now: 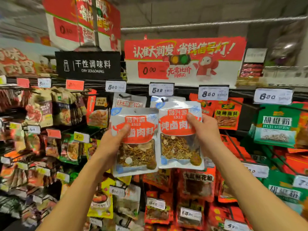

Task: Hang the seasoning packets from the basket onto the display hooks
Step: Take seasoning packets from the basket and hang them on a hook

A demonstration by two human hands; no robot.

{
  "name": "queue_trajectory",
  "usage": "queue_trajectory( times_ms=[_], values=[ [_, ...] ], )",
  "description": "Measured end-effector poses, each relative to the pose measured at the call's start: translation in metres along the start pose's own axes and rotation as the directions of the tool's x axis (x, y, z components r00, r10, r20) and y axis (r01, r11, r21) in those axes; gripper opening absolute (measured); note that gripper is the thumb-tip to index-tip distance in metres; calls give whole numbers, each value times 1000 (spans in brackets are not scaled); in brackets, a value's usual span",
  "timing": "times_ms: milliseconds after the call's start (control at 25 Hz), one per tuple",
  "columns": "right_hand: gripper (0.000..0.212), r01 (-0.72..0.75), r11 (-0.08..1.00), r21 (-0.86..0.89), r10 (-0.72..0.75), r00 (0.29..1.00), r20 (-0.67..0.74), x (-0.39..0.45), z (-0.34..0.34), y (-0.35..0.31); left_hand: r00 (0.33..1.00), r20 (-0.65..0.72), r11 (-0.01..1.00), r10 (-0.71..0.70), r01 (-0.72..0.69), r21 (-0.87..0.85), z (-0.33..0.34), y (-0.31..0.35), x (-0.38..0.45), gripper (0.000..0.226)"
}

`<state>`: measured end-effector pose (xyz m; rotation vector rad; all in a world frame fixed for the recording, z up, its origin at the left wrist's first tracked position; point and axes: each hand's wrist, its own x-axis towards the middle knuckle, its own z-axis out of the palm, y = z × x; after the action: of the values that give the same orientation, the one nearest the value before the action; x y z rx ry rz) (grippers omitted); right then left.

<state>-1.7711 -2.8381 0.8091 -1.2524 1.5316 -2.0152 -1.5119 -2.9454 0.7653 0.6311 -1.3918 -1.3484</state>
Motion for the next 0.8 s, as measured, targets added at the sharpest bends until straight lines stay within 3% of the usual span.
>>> queue_trajectory(
  times_ms=[160, 360, 600, 720, 800],
  values=[
    [13, 4, 1000, -2, -4, 1000, -3, 27, 39, 8, 997, 68, 999, 23, -25, 22, -28, 5, 43, 44],
    [15, 13, 996, -91, -22, 996, -90, 46, 56, 19, 982, 184, 999, 34, -37, 12, -33, 1, 66, 45],
    [20, -61, 994, -91, 53, 994, -94, 48, 60, 22, 985, 173, 997, 23, -9, -80, -16, -5, 76, 36],
    [16, -91, 987, -130, 74, 988, -135, 49, 63, 24, 987, 162, 997, 15, -3, -76, -3, -3, 81, 40],
    [24, -97, 985, -143, 75, 985, -155, 48, 65, 24, 985, 171, 999, 22, -13, -53, 10, -2, 84, 32]
  ],
)
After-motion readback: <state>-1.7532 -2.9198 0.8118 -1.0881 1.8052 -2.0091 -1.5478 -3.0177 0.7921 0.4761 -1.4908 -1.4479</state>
